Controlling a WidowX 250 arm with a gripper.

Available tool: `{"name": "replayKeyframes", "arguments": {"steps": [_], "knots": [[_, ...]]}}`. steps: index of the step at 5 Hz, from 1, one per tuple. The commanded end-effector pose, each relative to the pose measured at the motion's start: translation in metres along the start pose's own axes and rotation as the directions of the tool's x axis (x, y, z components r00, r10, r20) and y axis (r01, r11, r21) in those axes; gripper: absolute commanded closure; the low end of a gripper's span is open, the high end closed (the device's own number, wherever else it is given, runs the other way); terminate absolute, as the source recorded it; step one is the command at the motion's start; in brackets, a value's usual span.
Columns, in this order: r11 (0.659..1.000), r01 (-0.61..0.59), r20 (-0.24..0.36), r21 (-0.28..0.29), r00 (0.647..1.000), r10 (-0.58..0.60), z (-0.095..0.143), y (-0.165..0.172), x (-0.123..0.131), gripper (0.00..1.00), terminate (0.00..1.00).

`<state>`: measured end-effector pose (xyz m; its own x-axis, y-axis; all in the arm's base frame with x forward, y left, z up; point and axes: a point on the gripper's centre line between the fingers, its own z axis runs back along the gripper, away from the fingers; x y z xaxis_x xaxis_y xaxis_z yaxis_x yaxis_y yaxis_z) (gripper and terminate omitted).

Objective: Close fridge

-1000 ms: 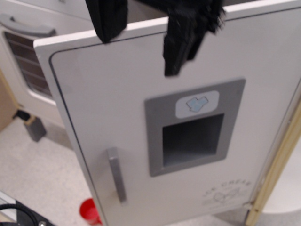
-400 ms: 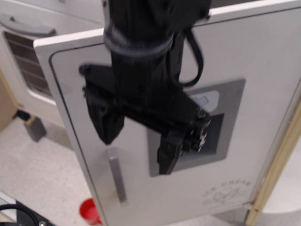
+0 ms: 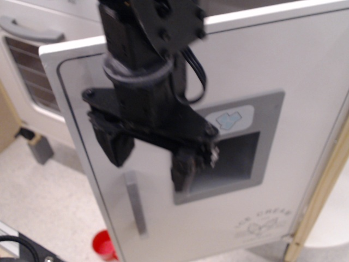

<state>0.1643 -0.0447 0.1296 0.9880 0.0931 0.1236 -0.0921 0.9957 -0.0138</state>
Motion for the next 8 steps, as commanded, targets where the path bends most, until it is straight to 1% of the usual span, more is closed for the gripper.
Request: {"name": "replayKeyframes", "arguments": {"steps": [1,2,3,4,5,6,8], "knots": [[0.994,-0.110,0.116,-0.013,0.987,0.111,0.011,0.025,0.040,0.00,0.00],[0.988,-0.149,0.131,-0.026,0.980,0.152,0.010,0.030,0.054,0.00,0.00],[0.983,-0.180,0.163,-0.032,0.970,0.182,0.007,0.032,0.066,0.00,0.00],[0.976,-0.206,0.177,-0.072,0.960,0.216,0.000,0.034,0.081,0.00,0.00],[0.971,-0.226,0.197,-0.083,0.951,0.238,-0.001,0.034,0.093,0.00,0.00],[0.964,-0.242,0.252,-0.109,0.931,0.263,0.003,0.042,0.105,0.00,0.00],[0.951,-0.292,0.296,-0.096,0.904,0.308,0.005,0.055,0.125,0.00,0.00]]}}
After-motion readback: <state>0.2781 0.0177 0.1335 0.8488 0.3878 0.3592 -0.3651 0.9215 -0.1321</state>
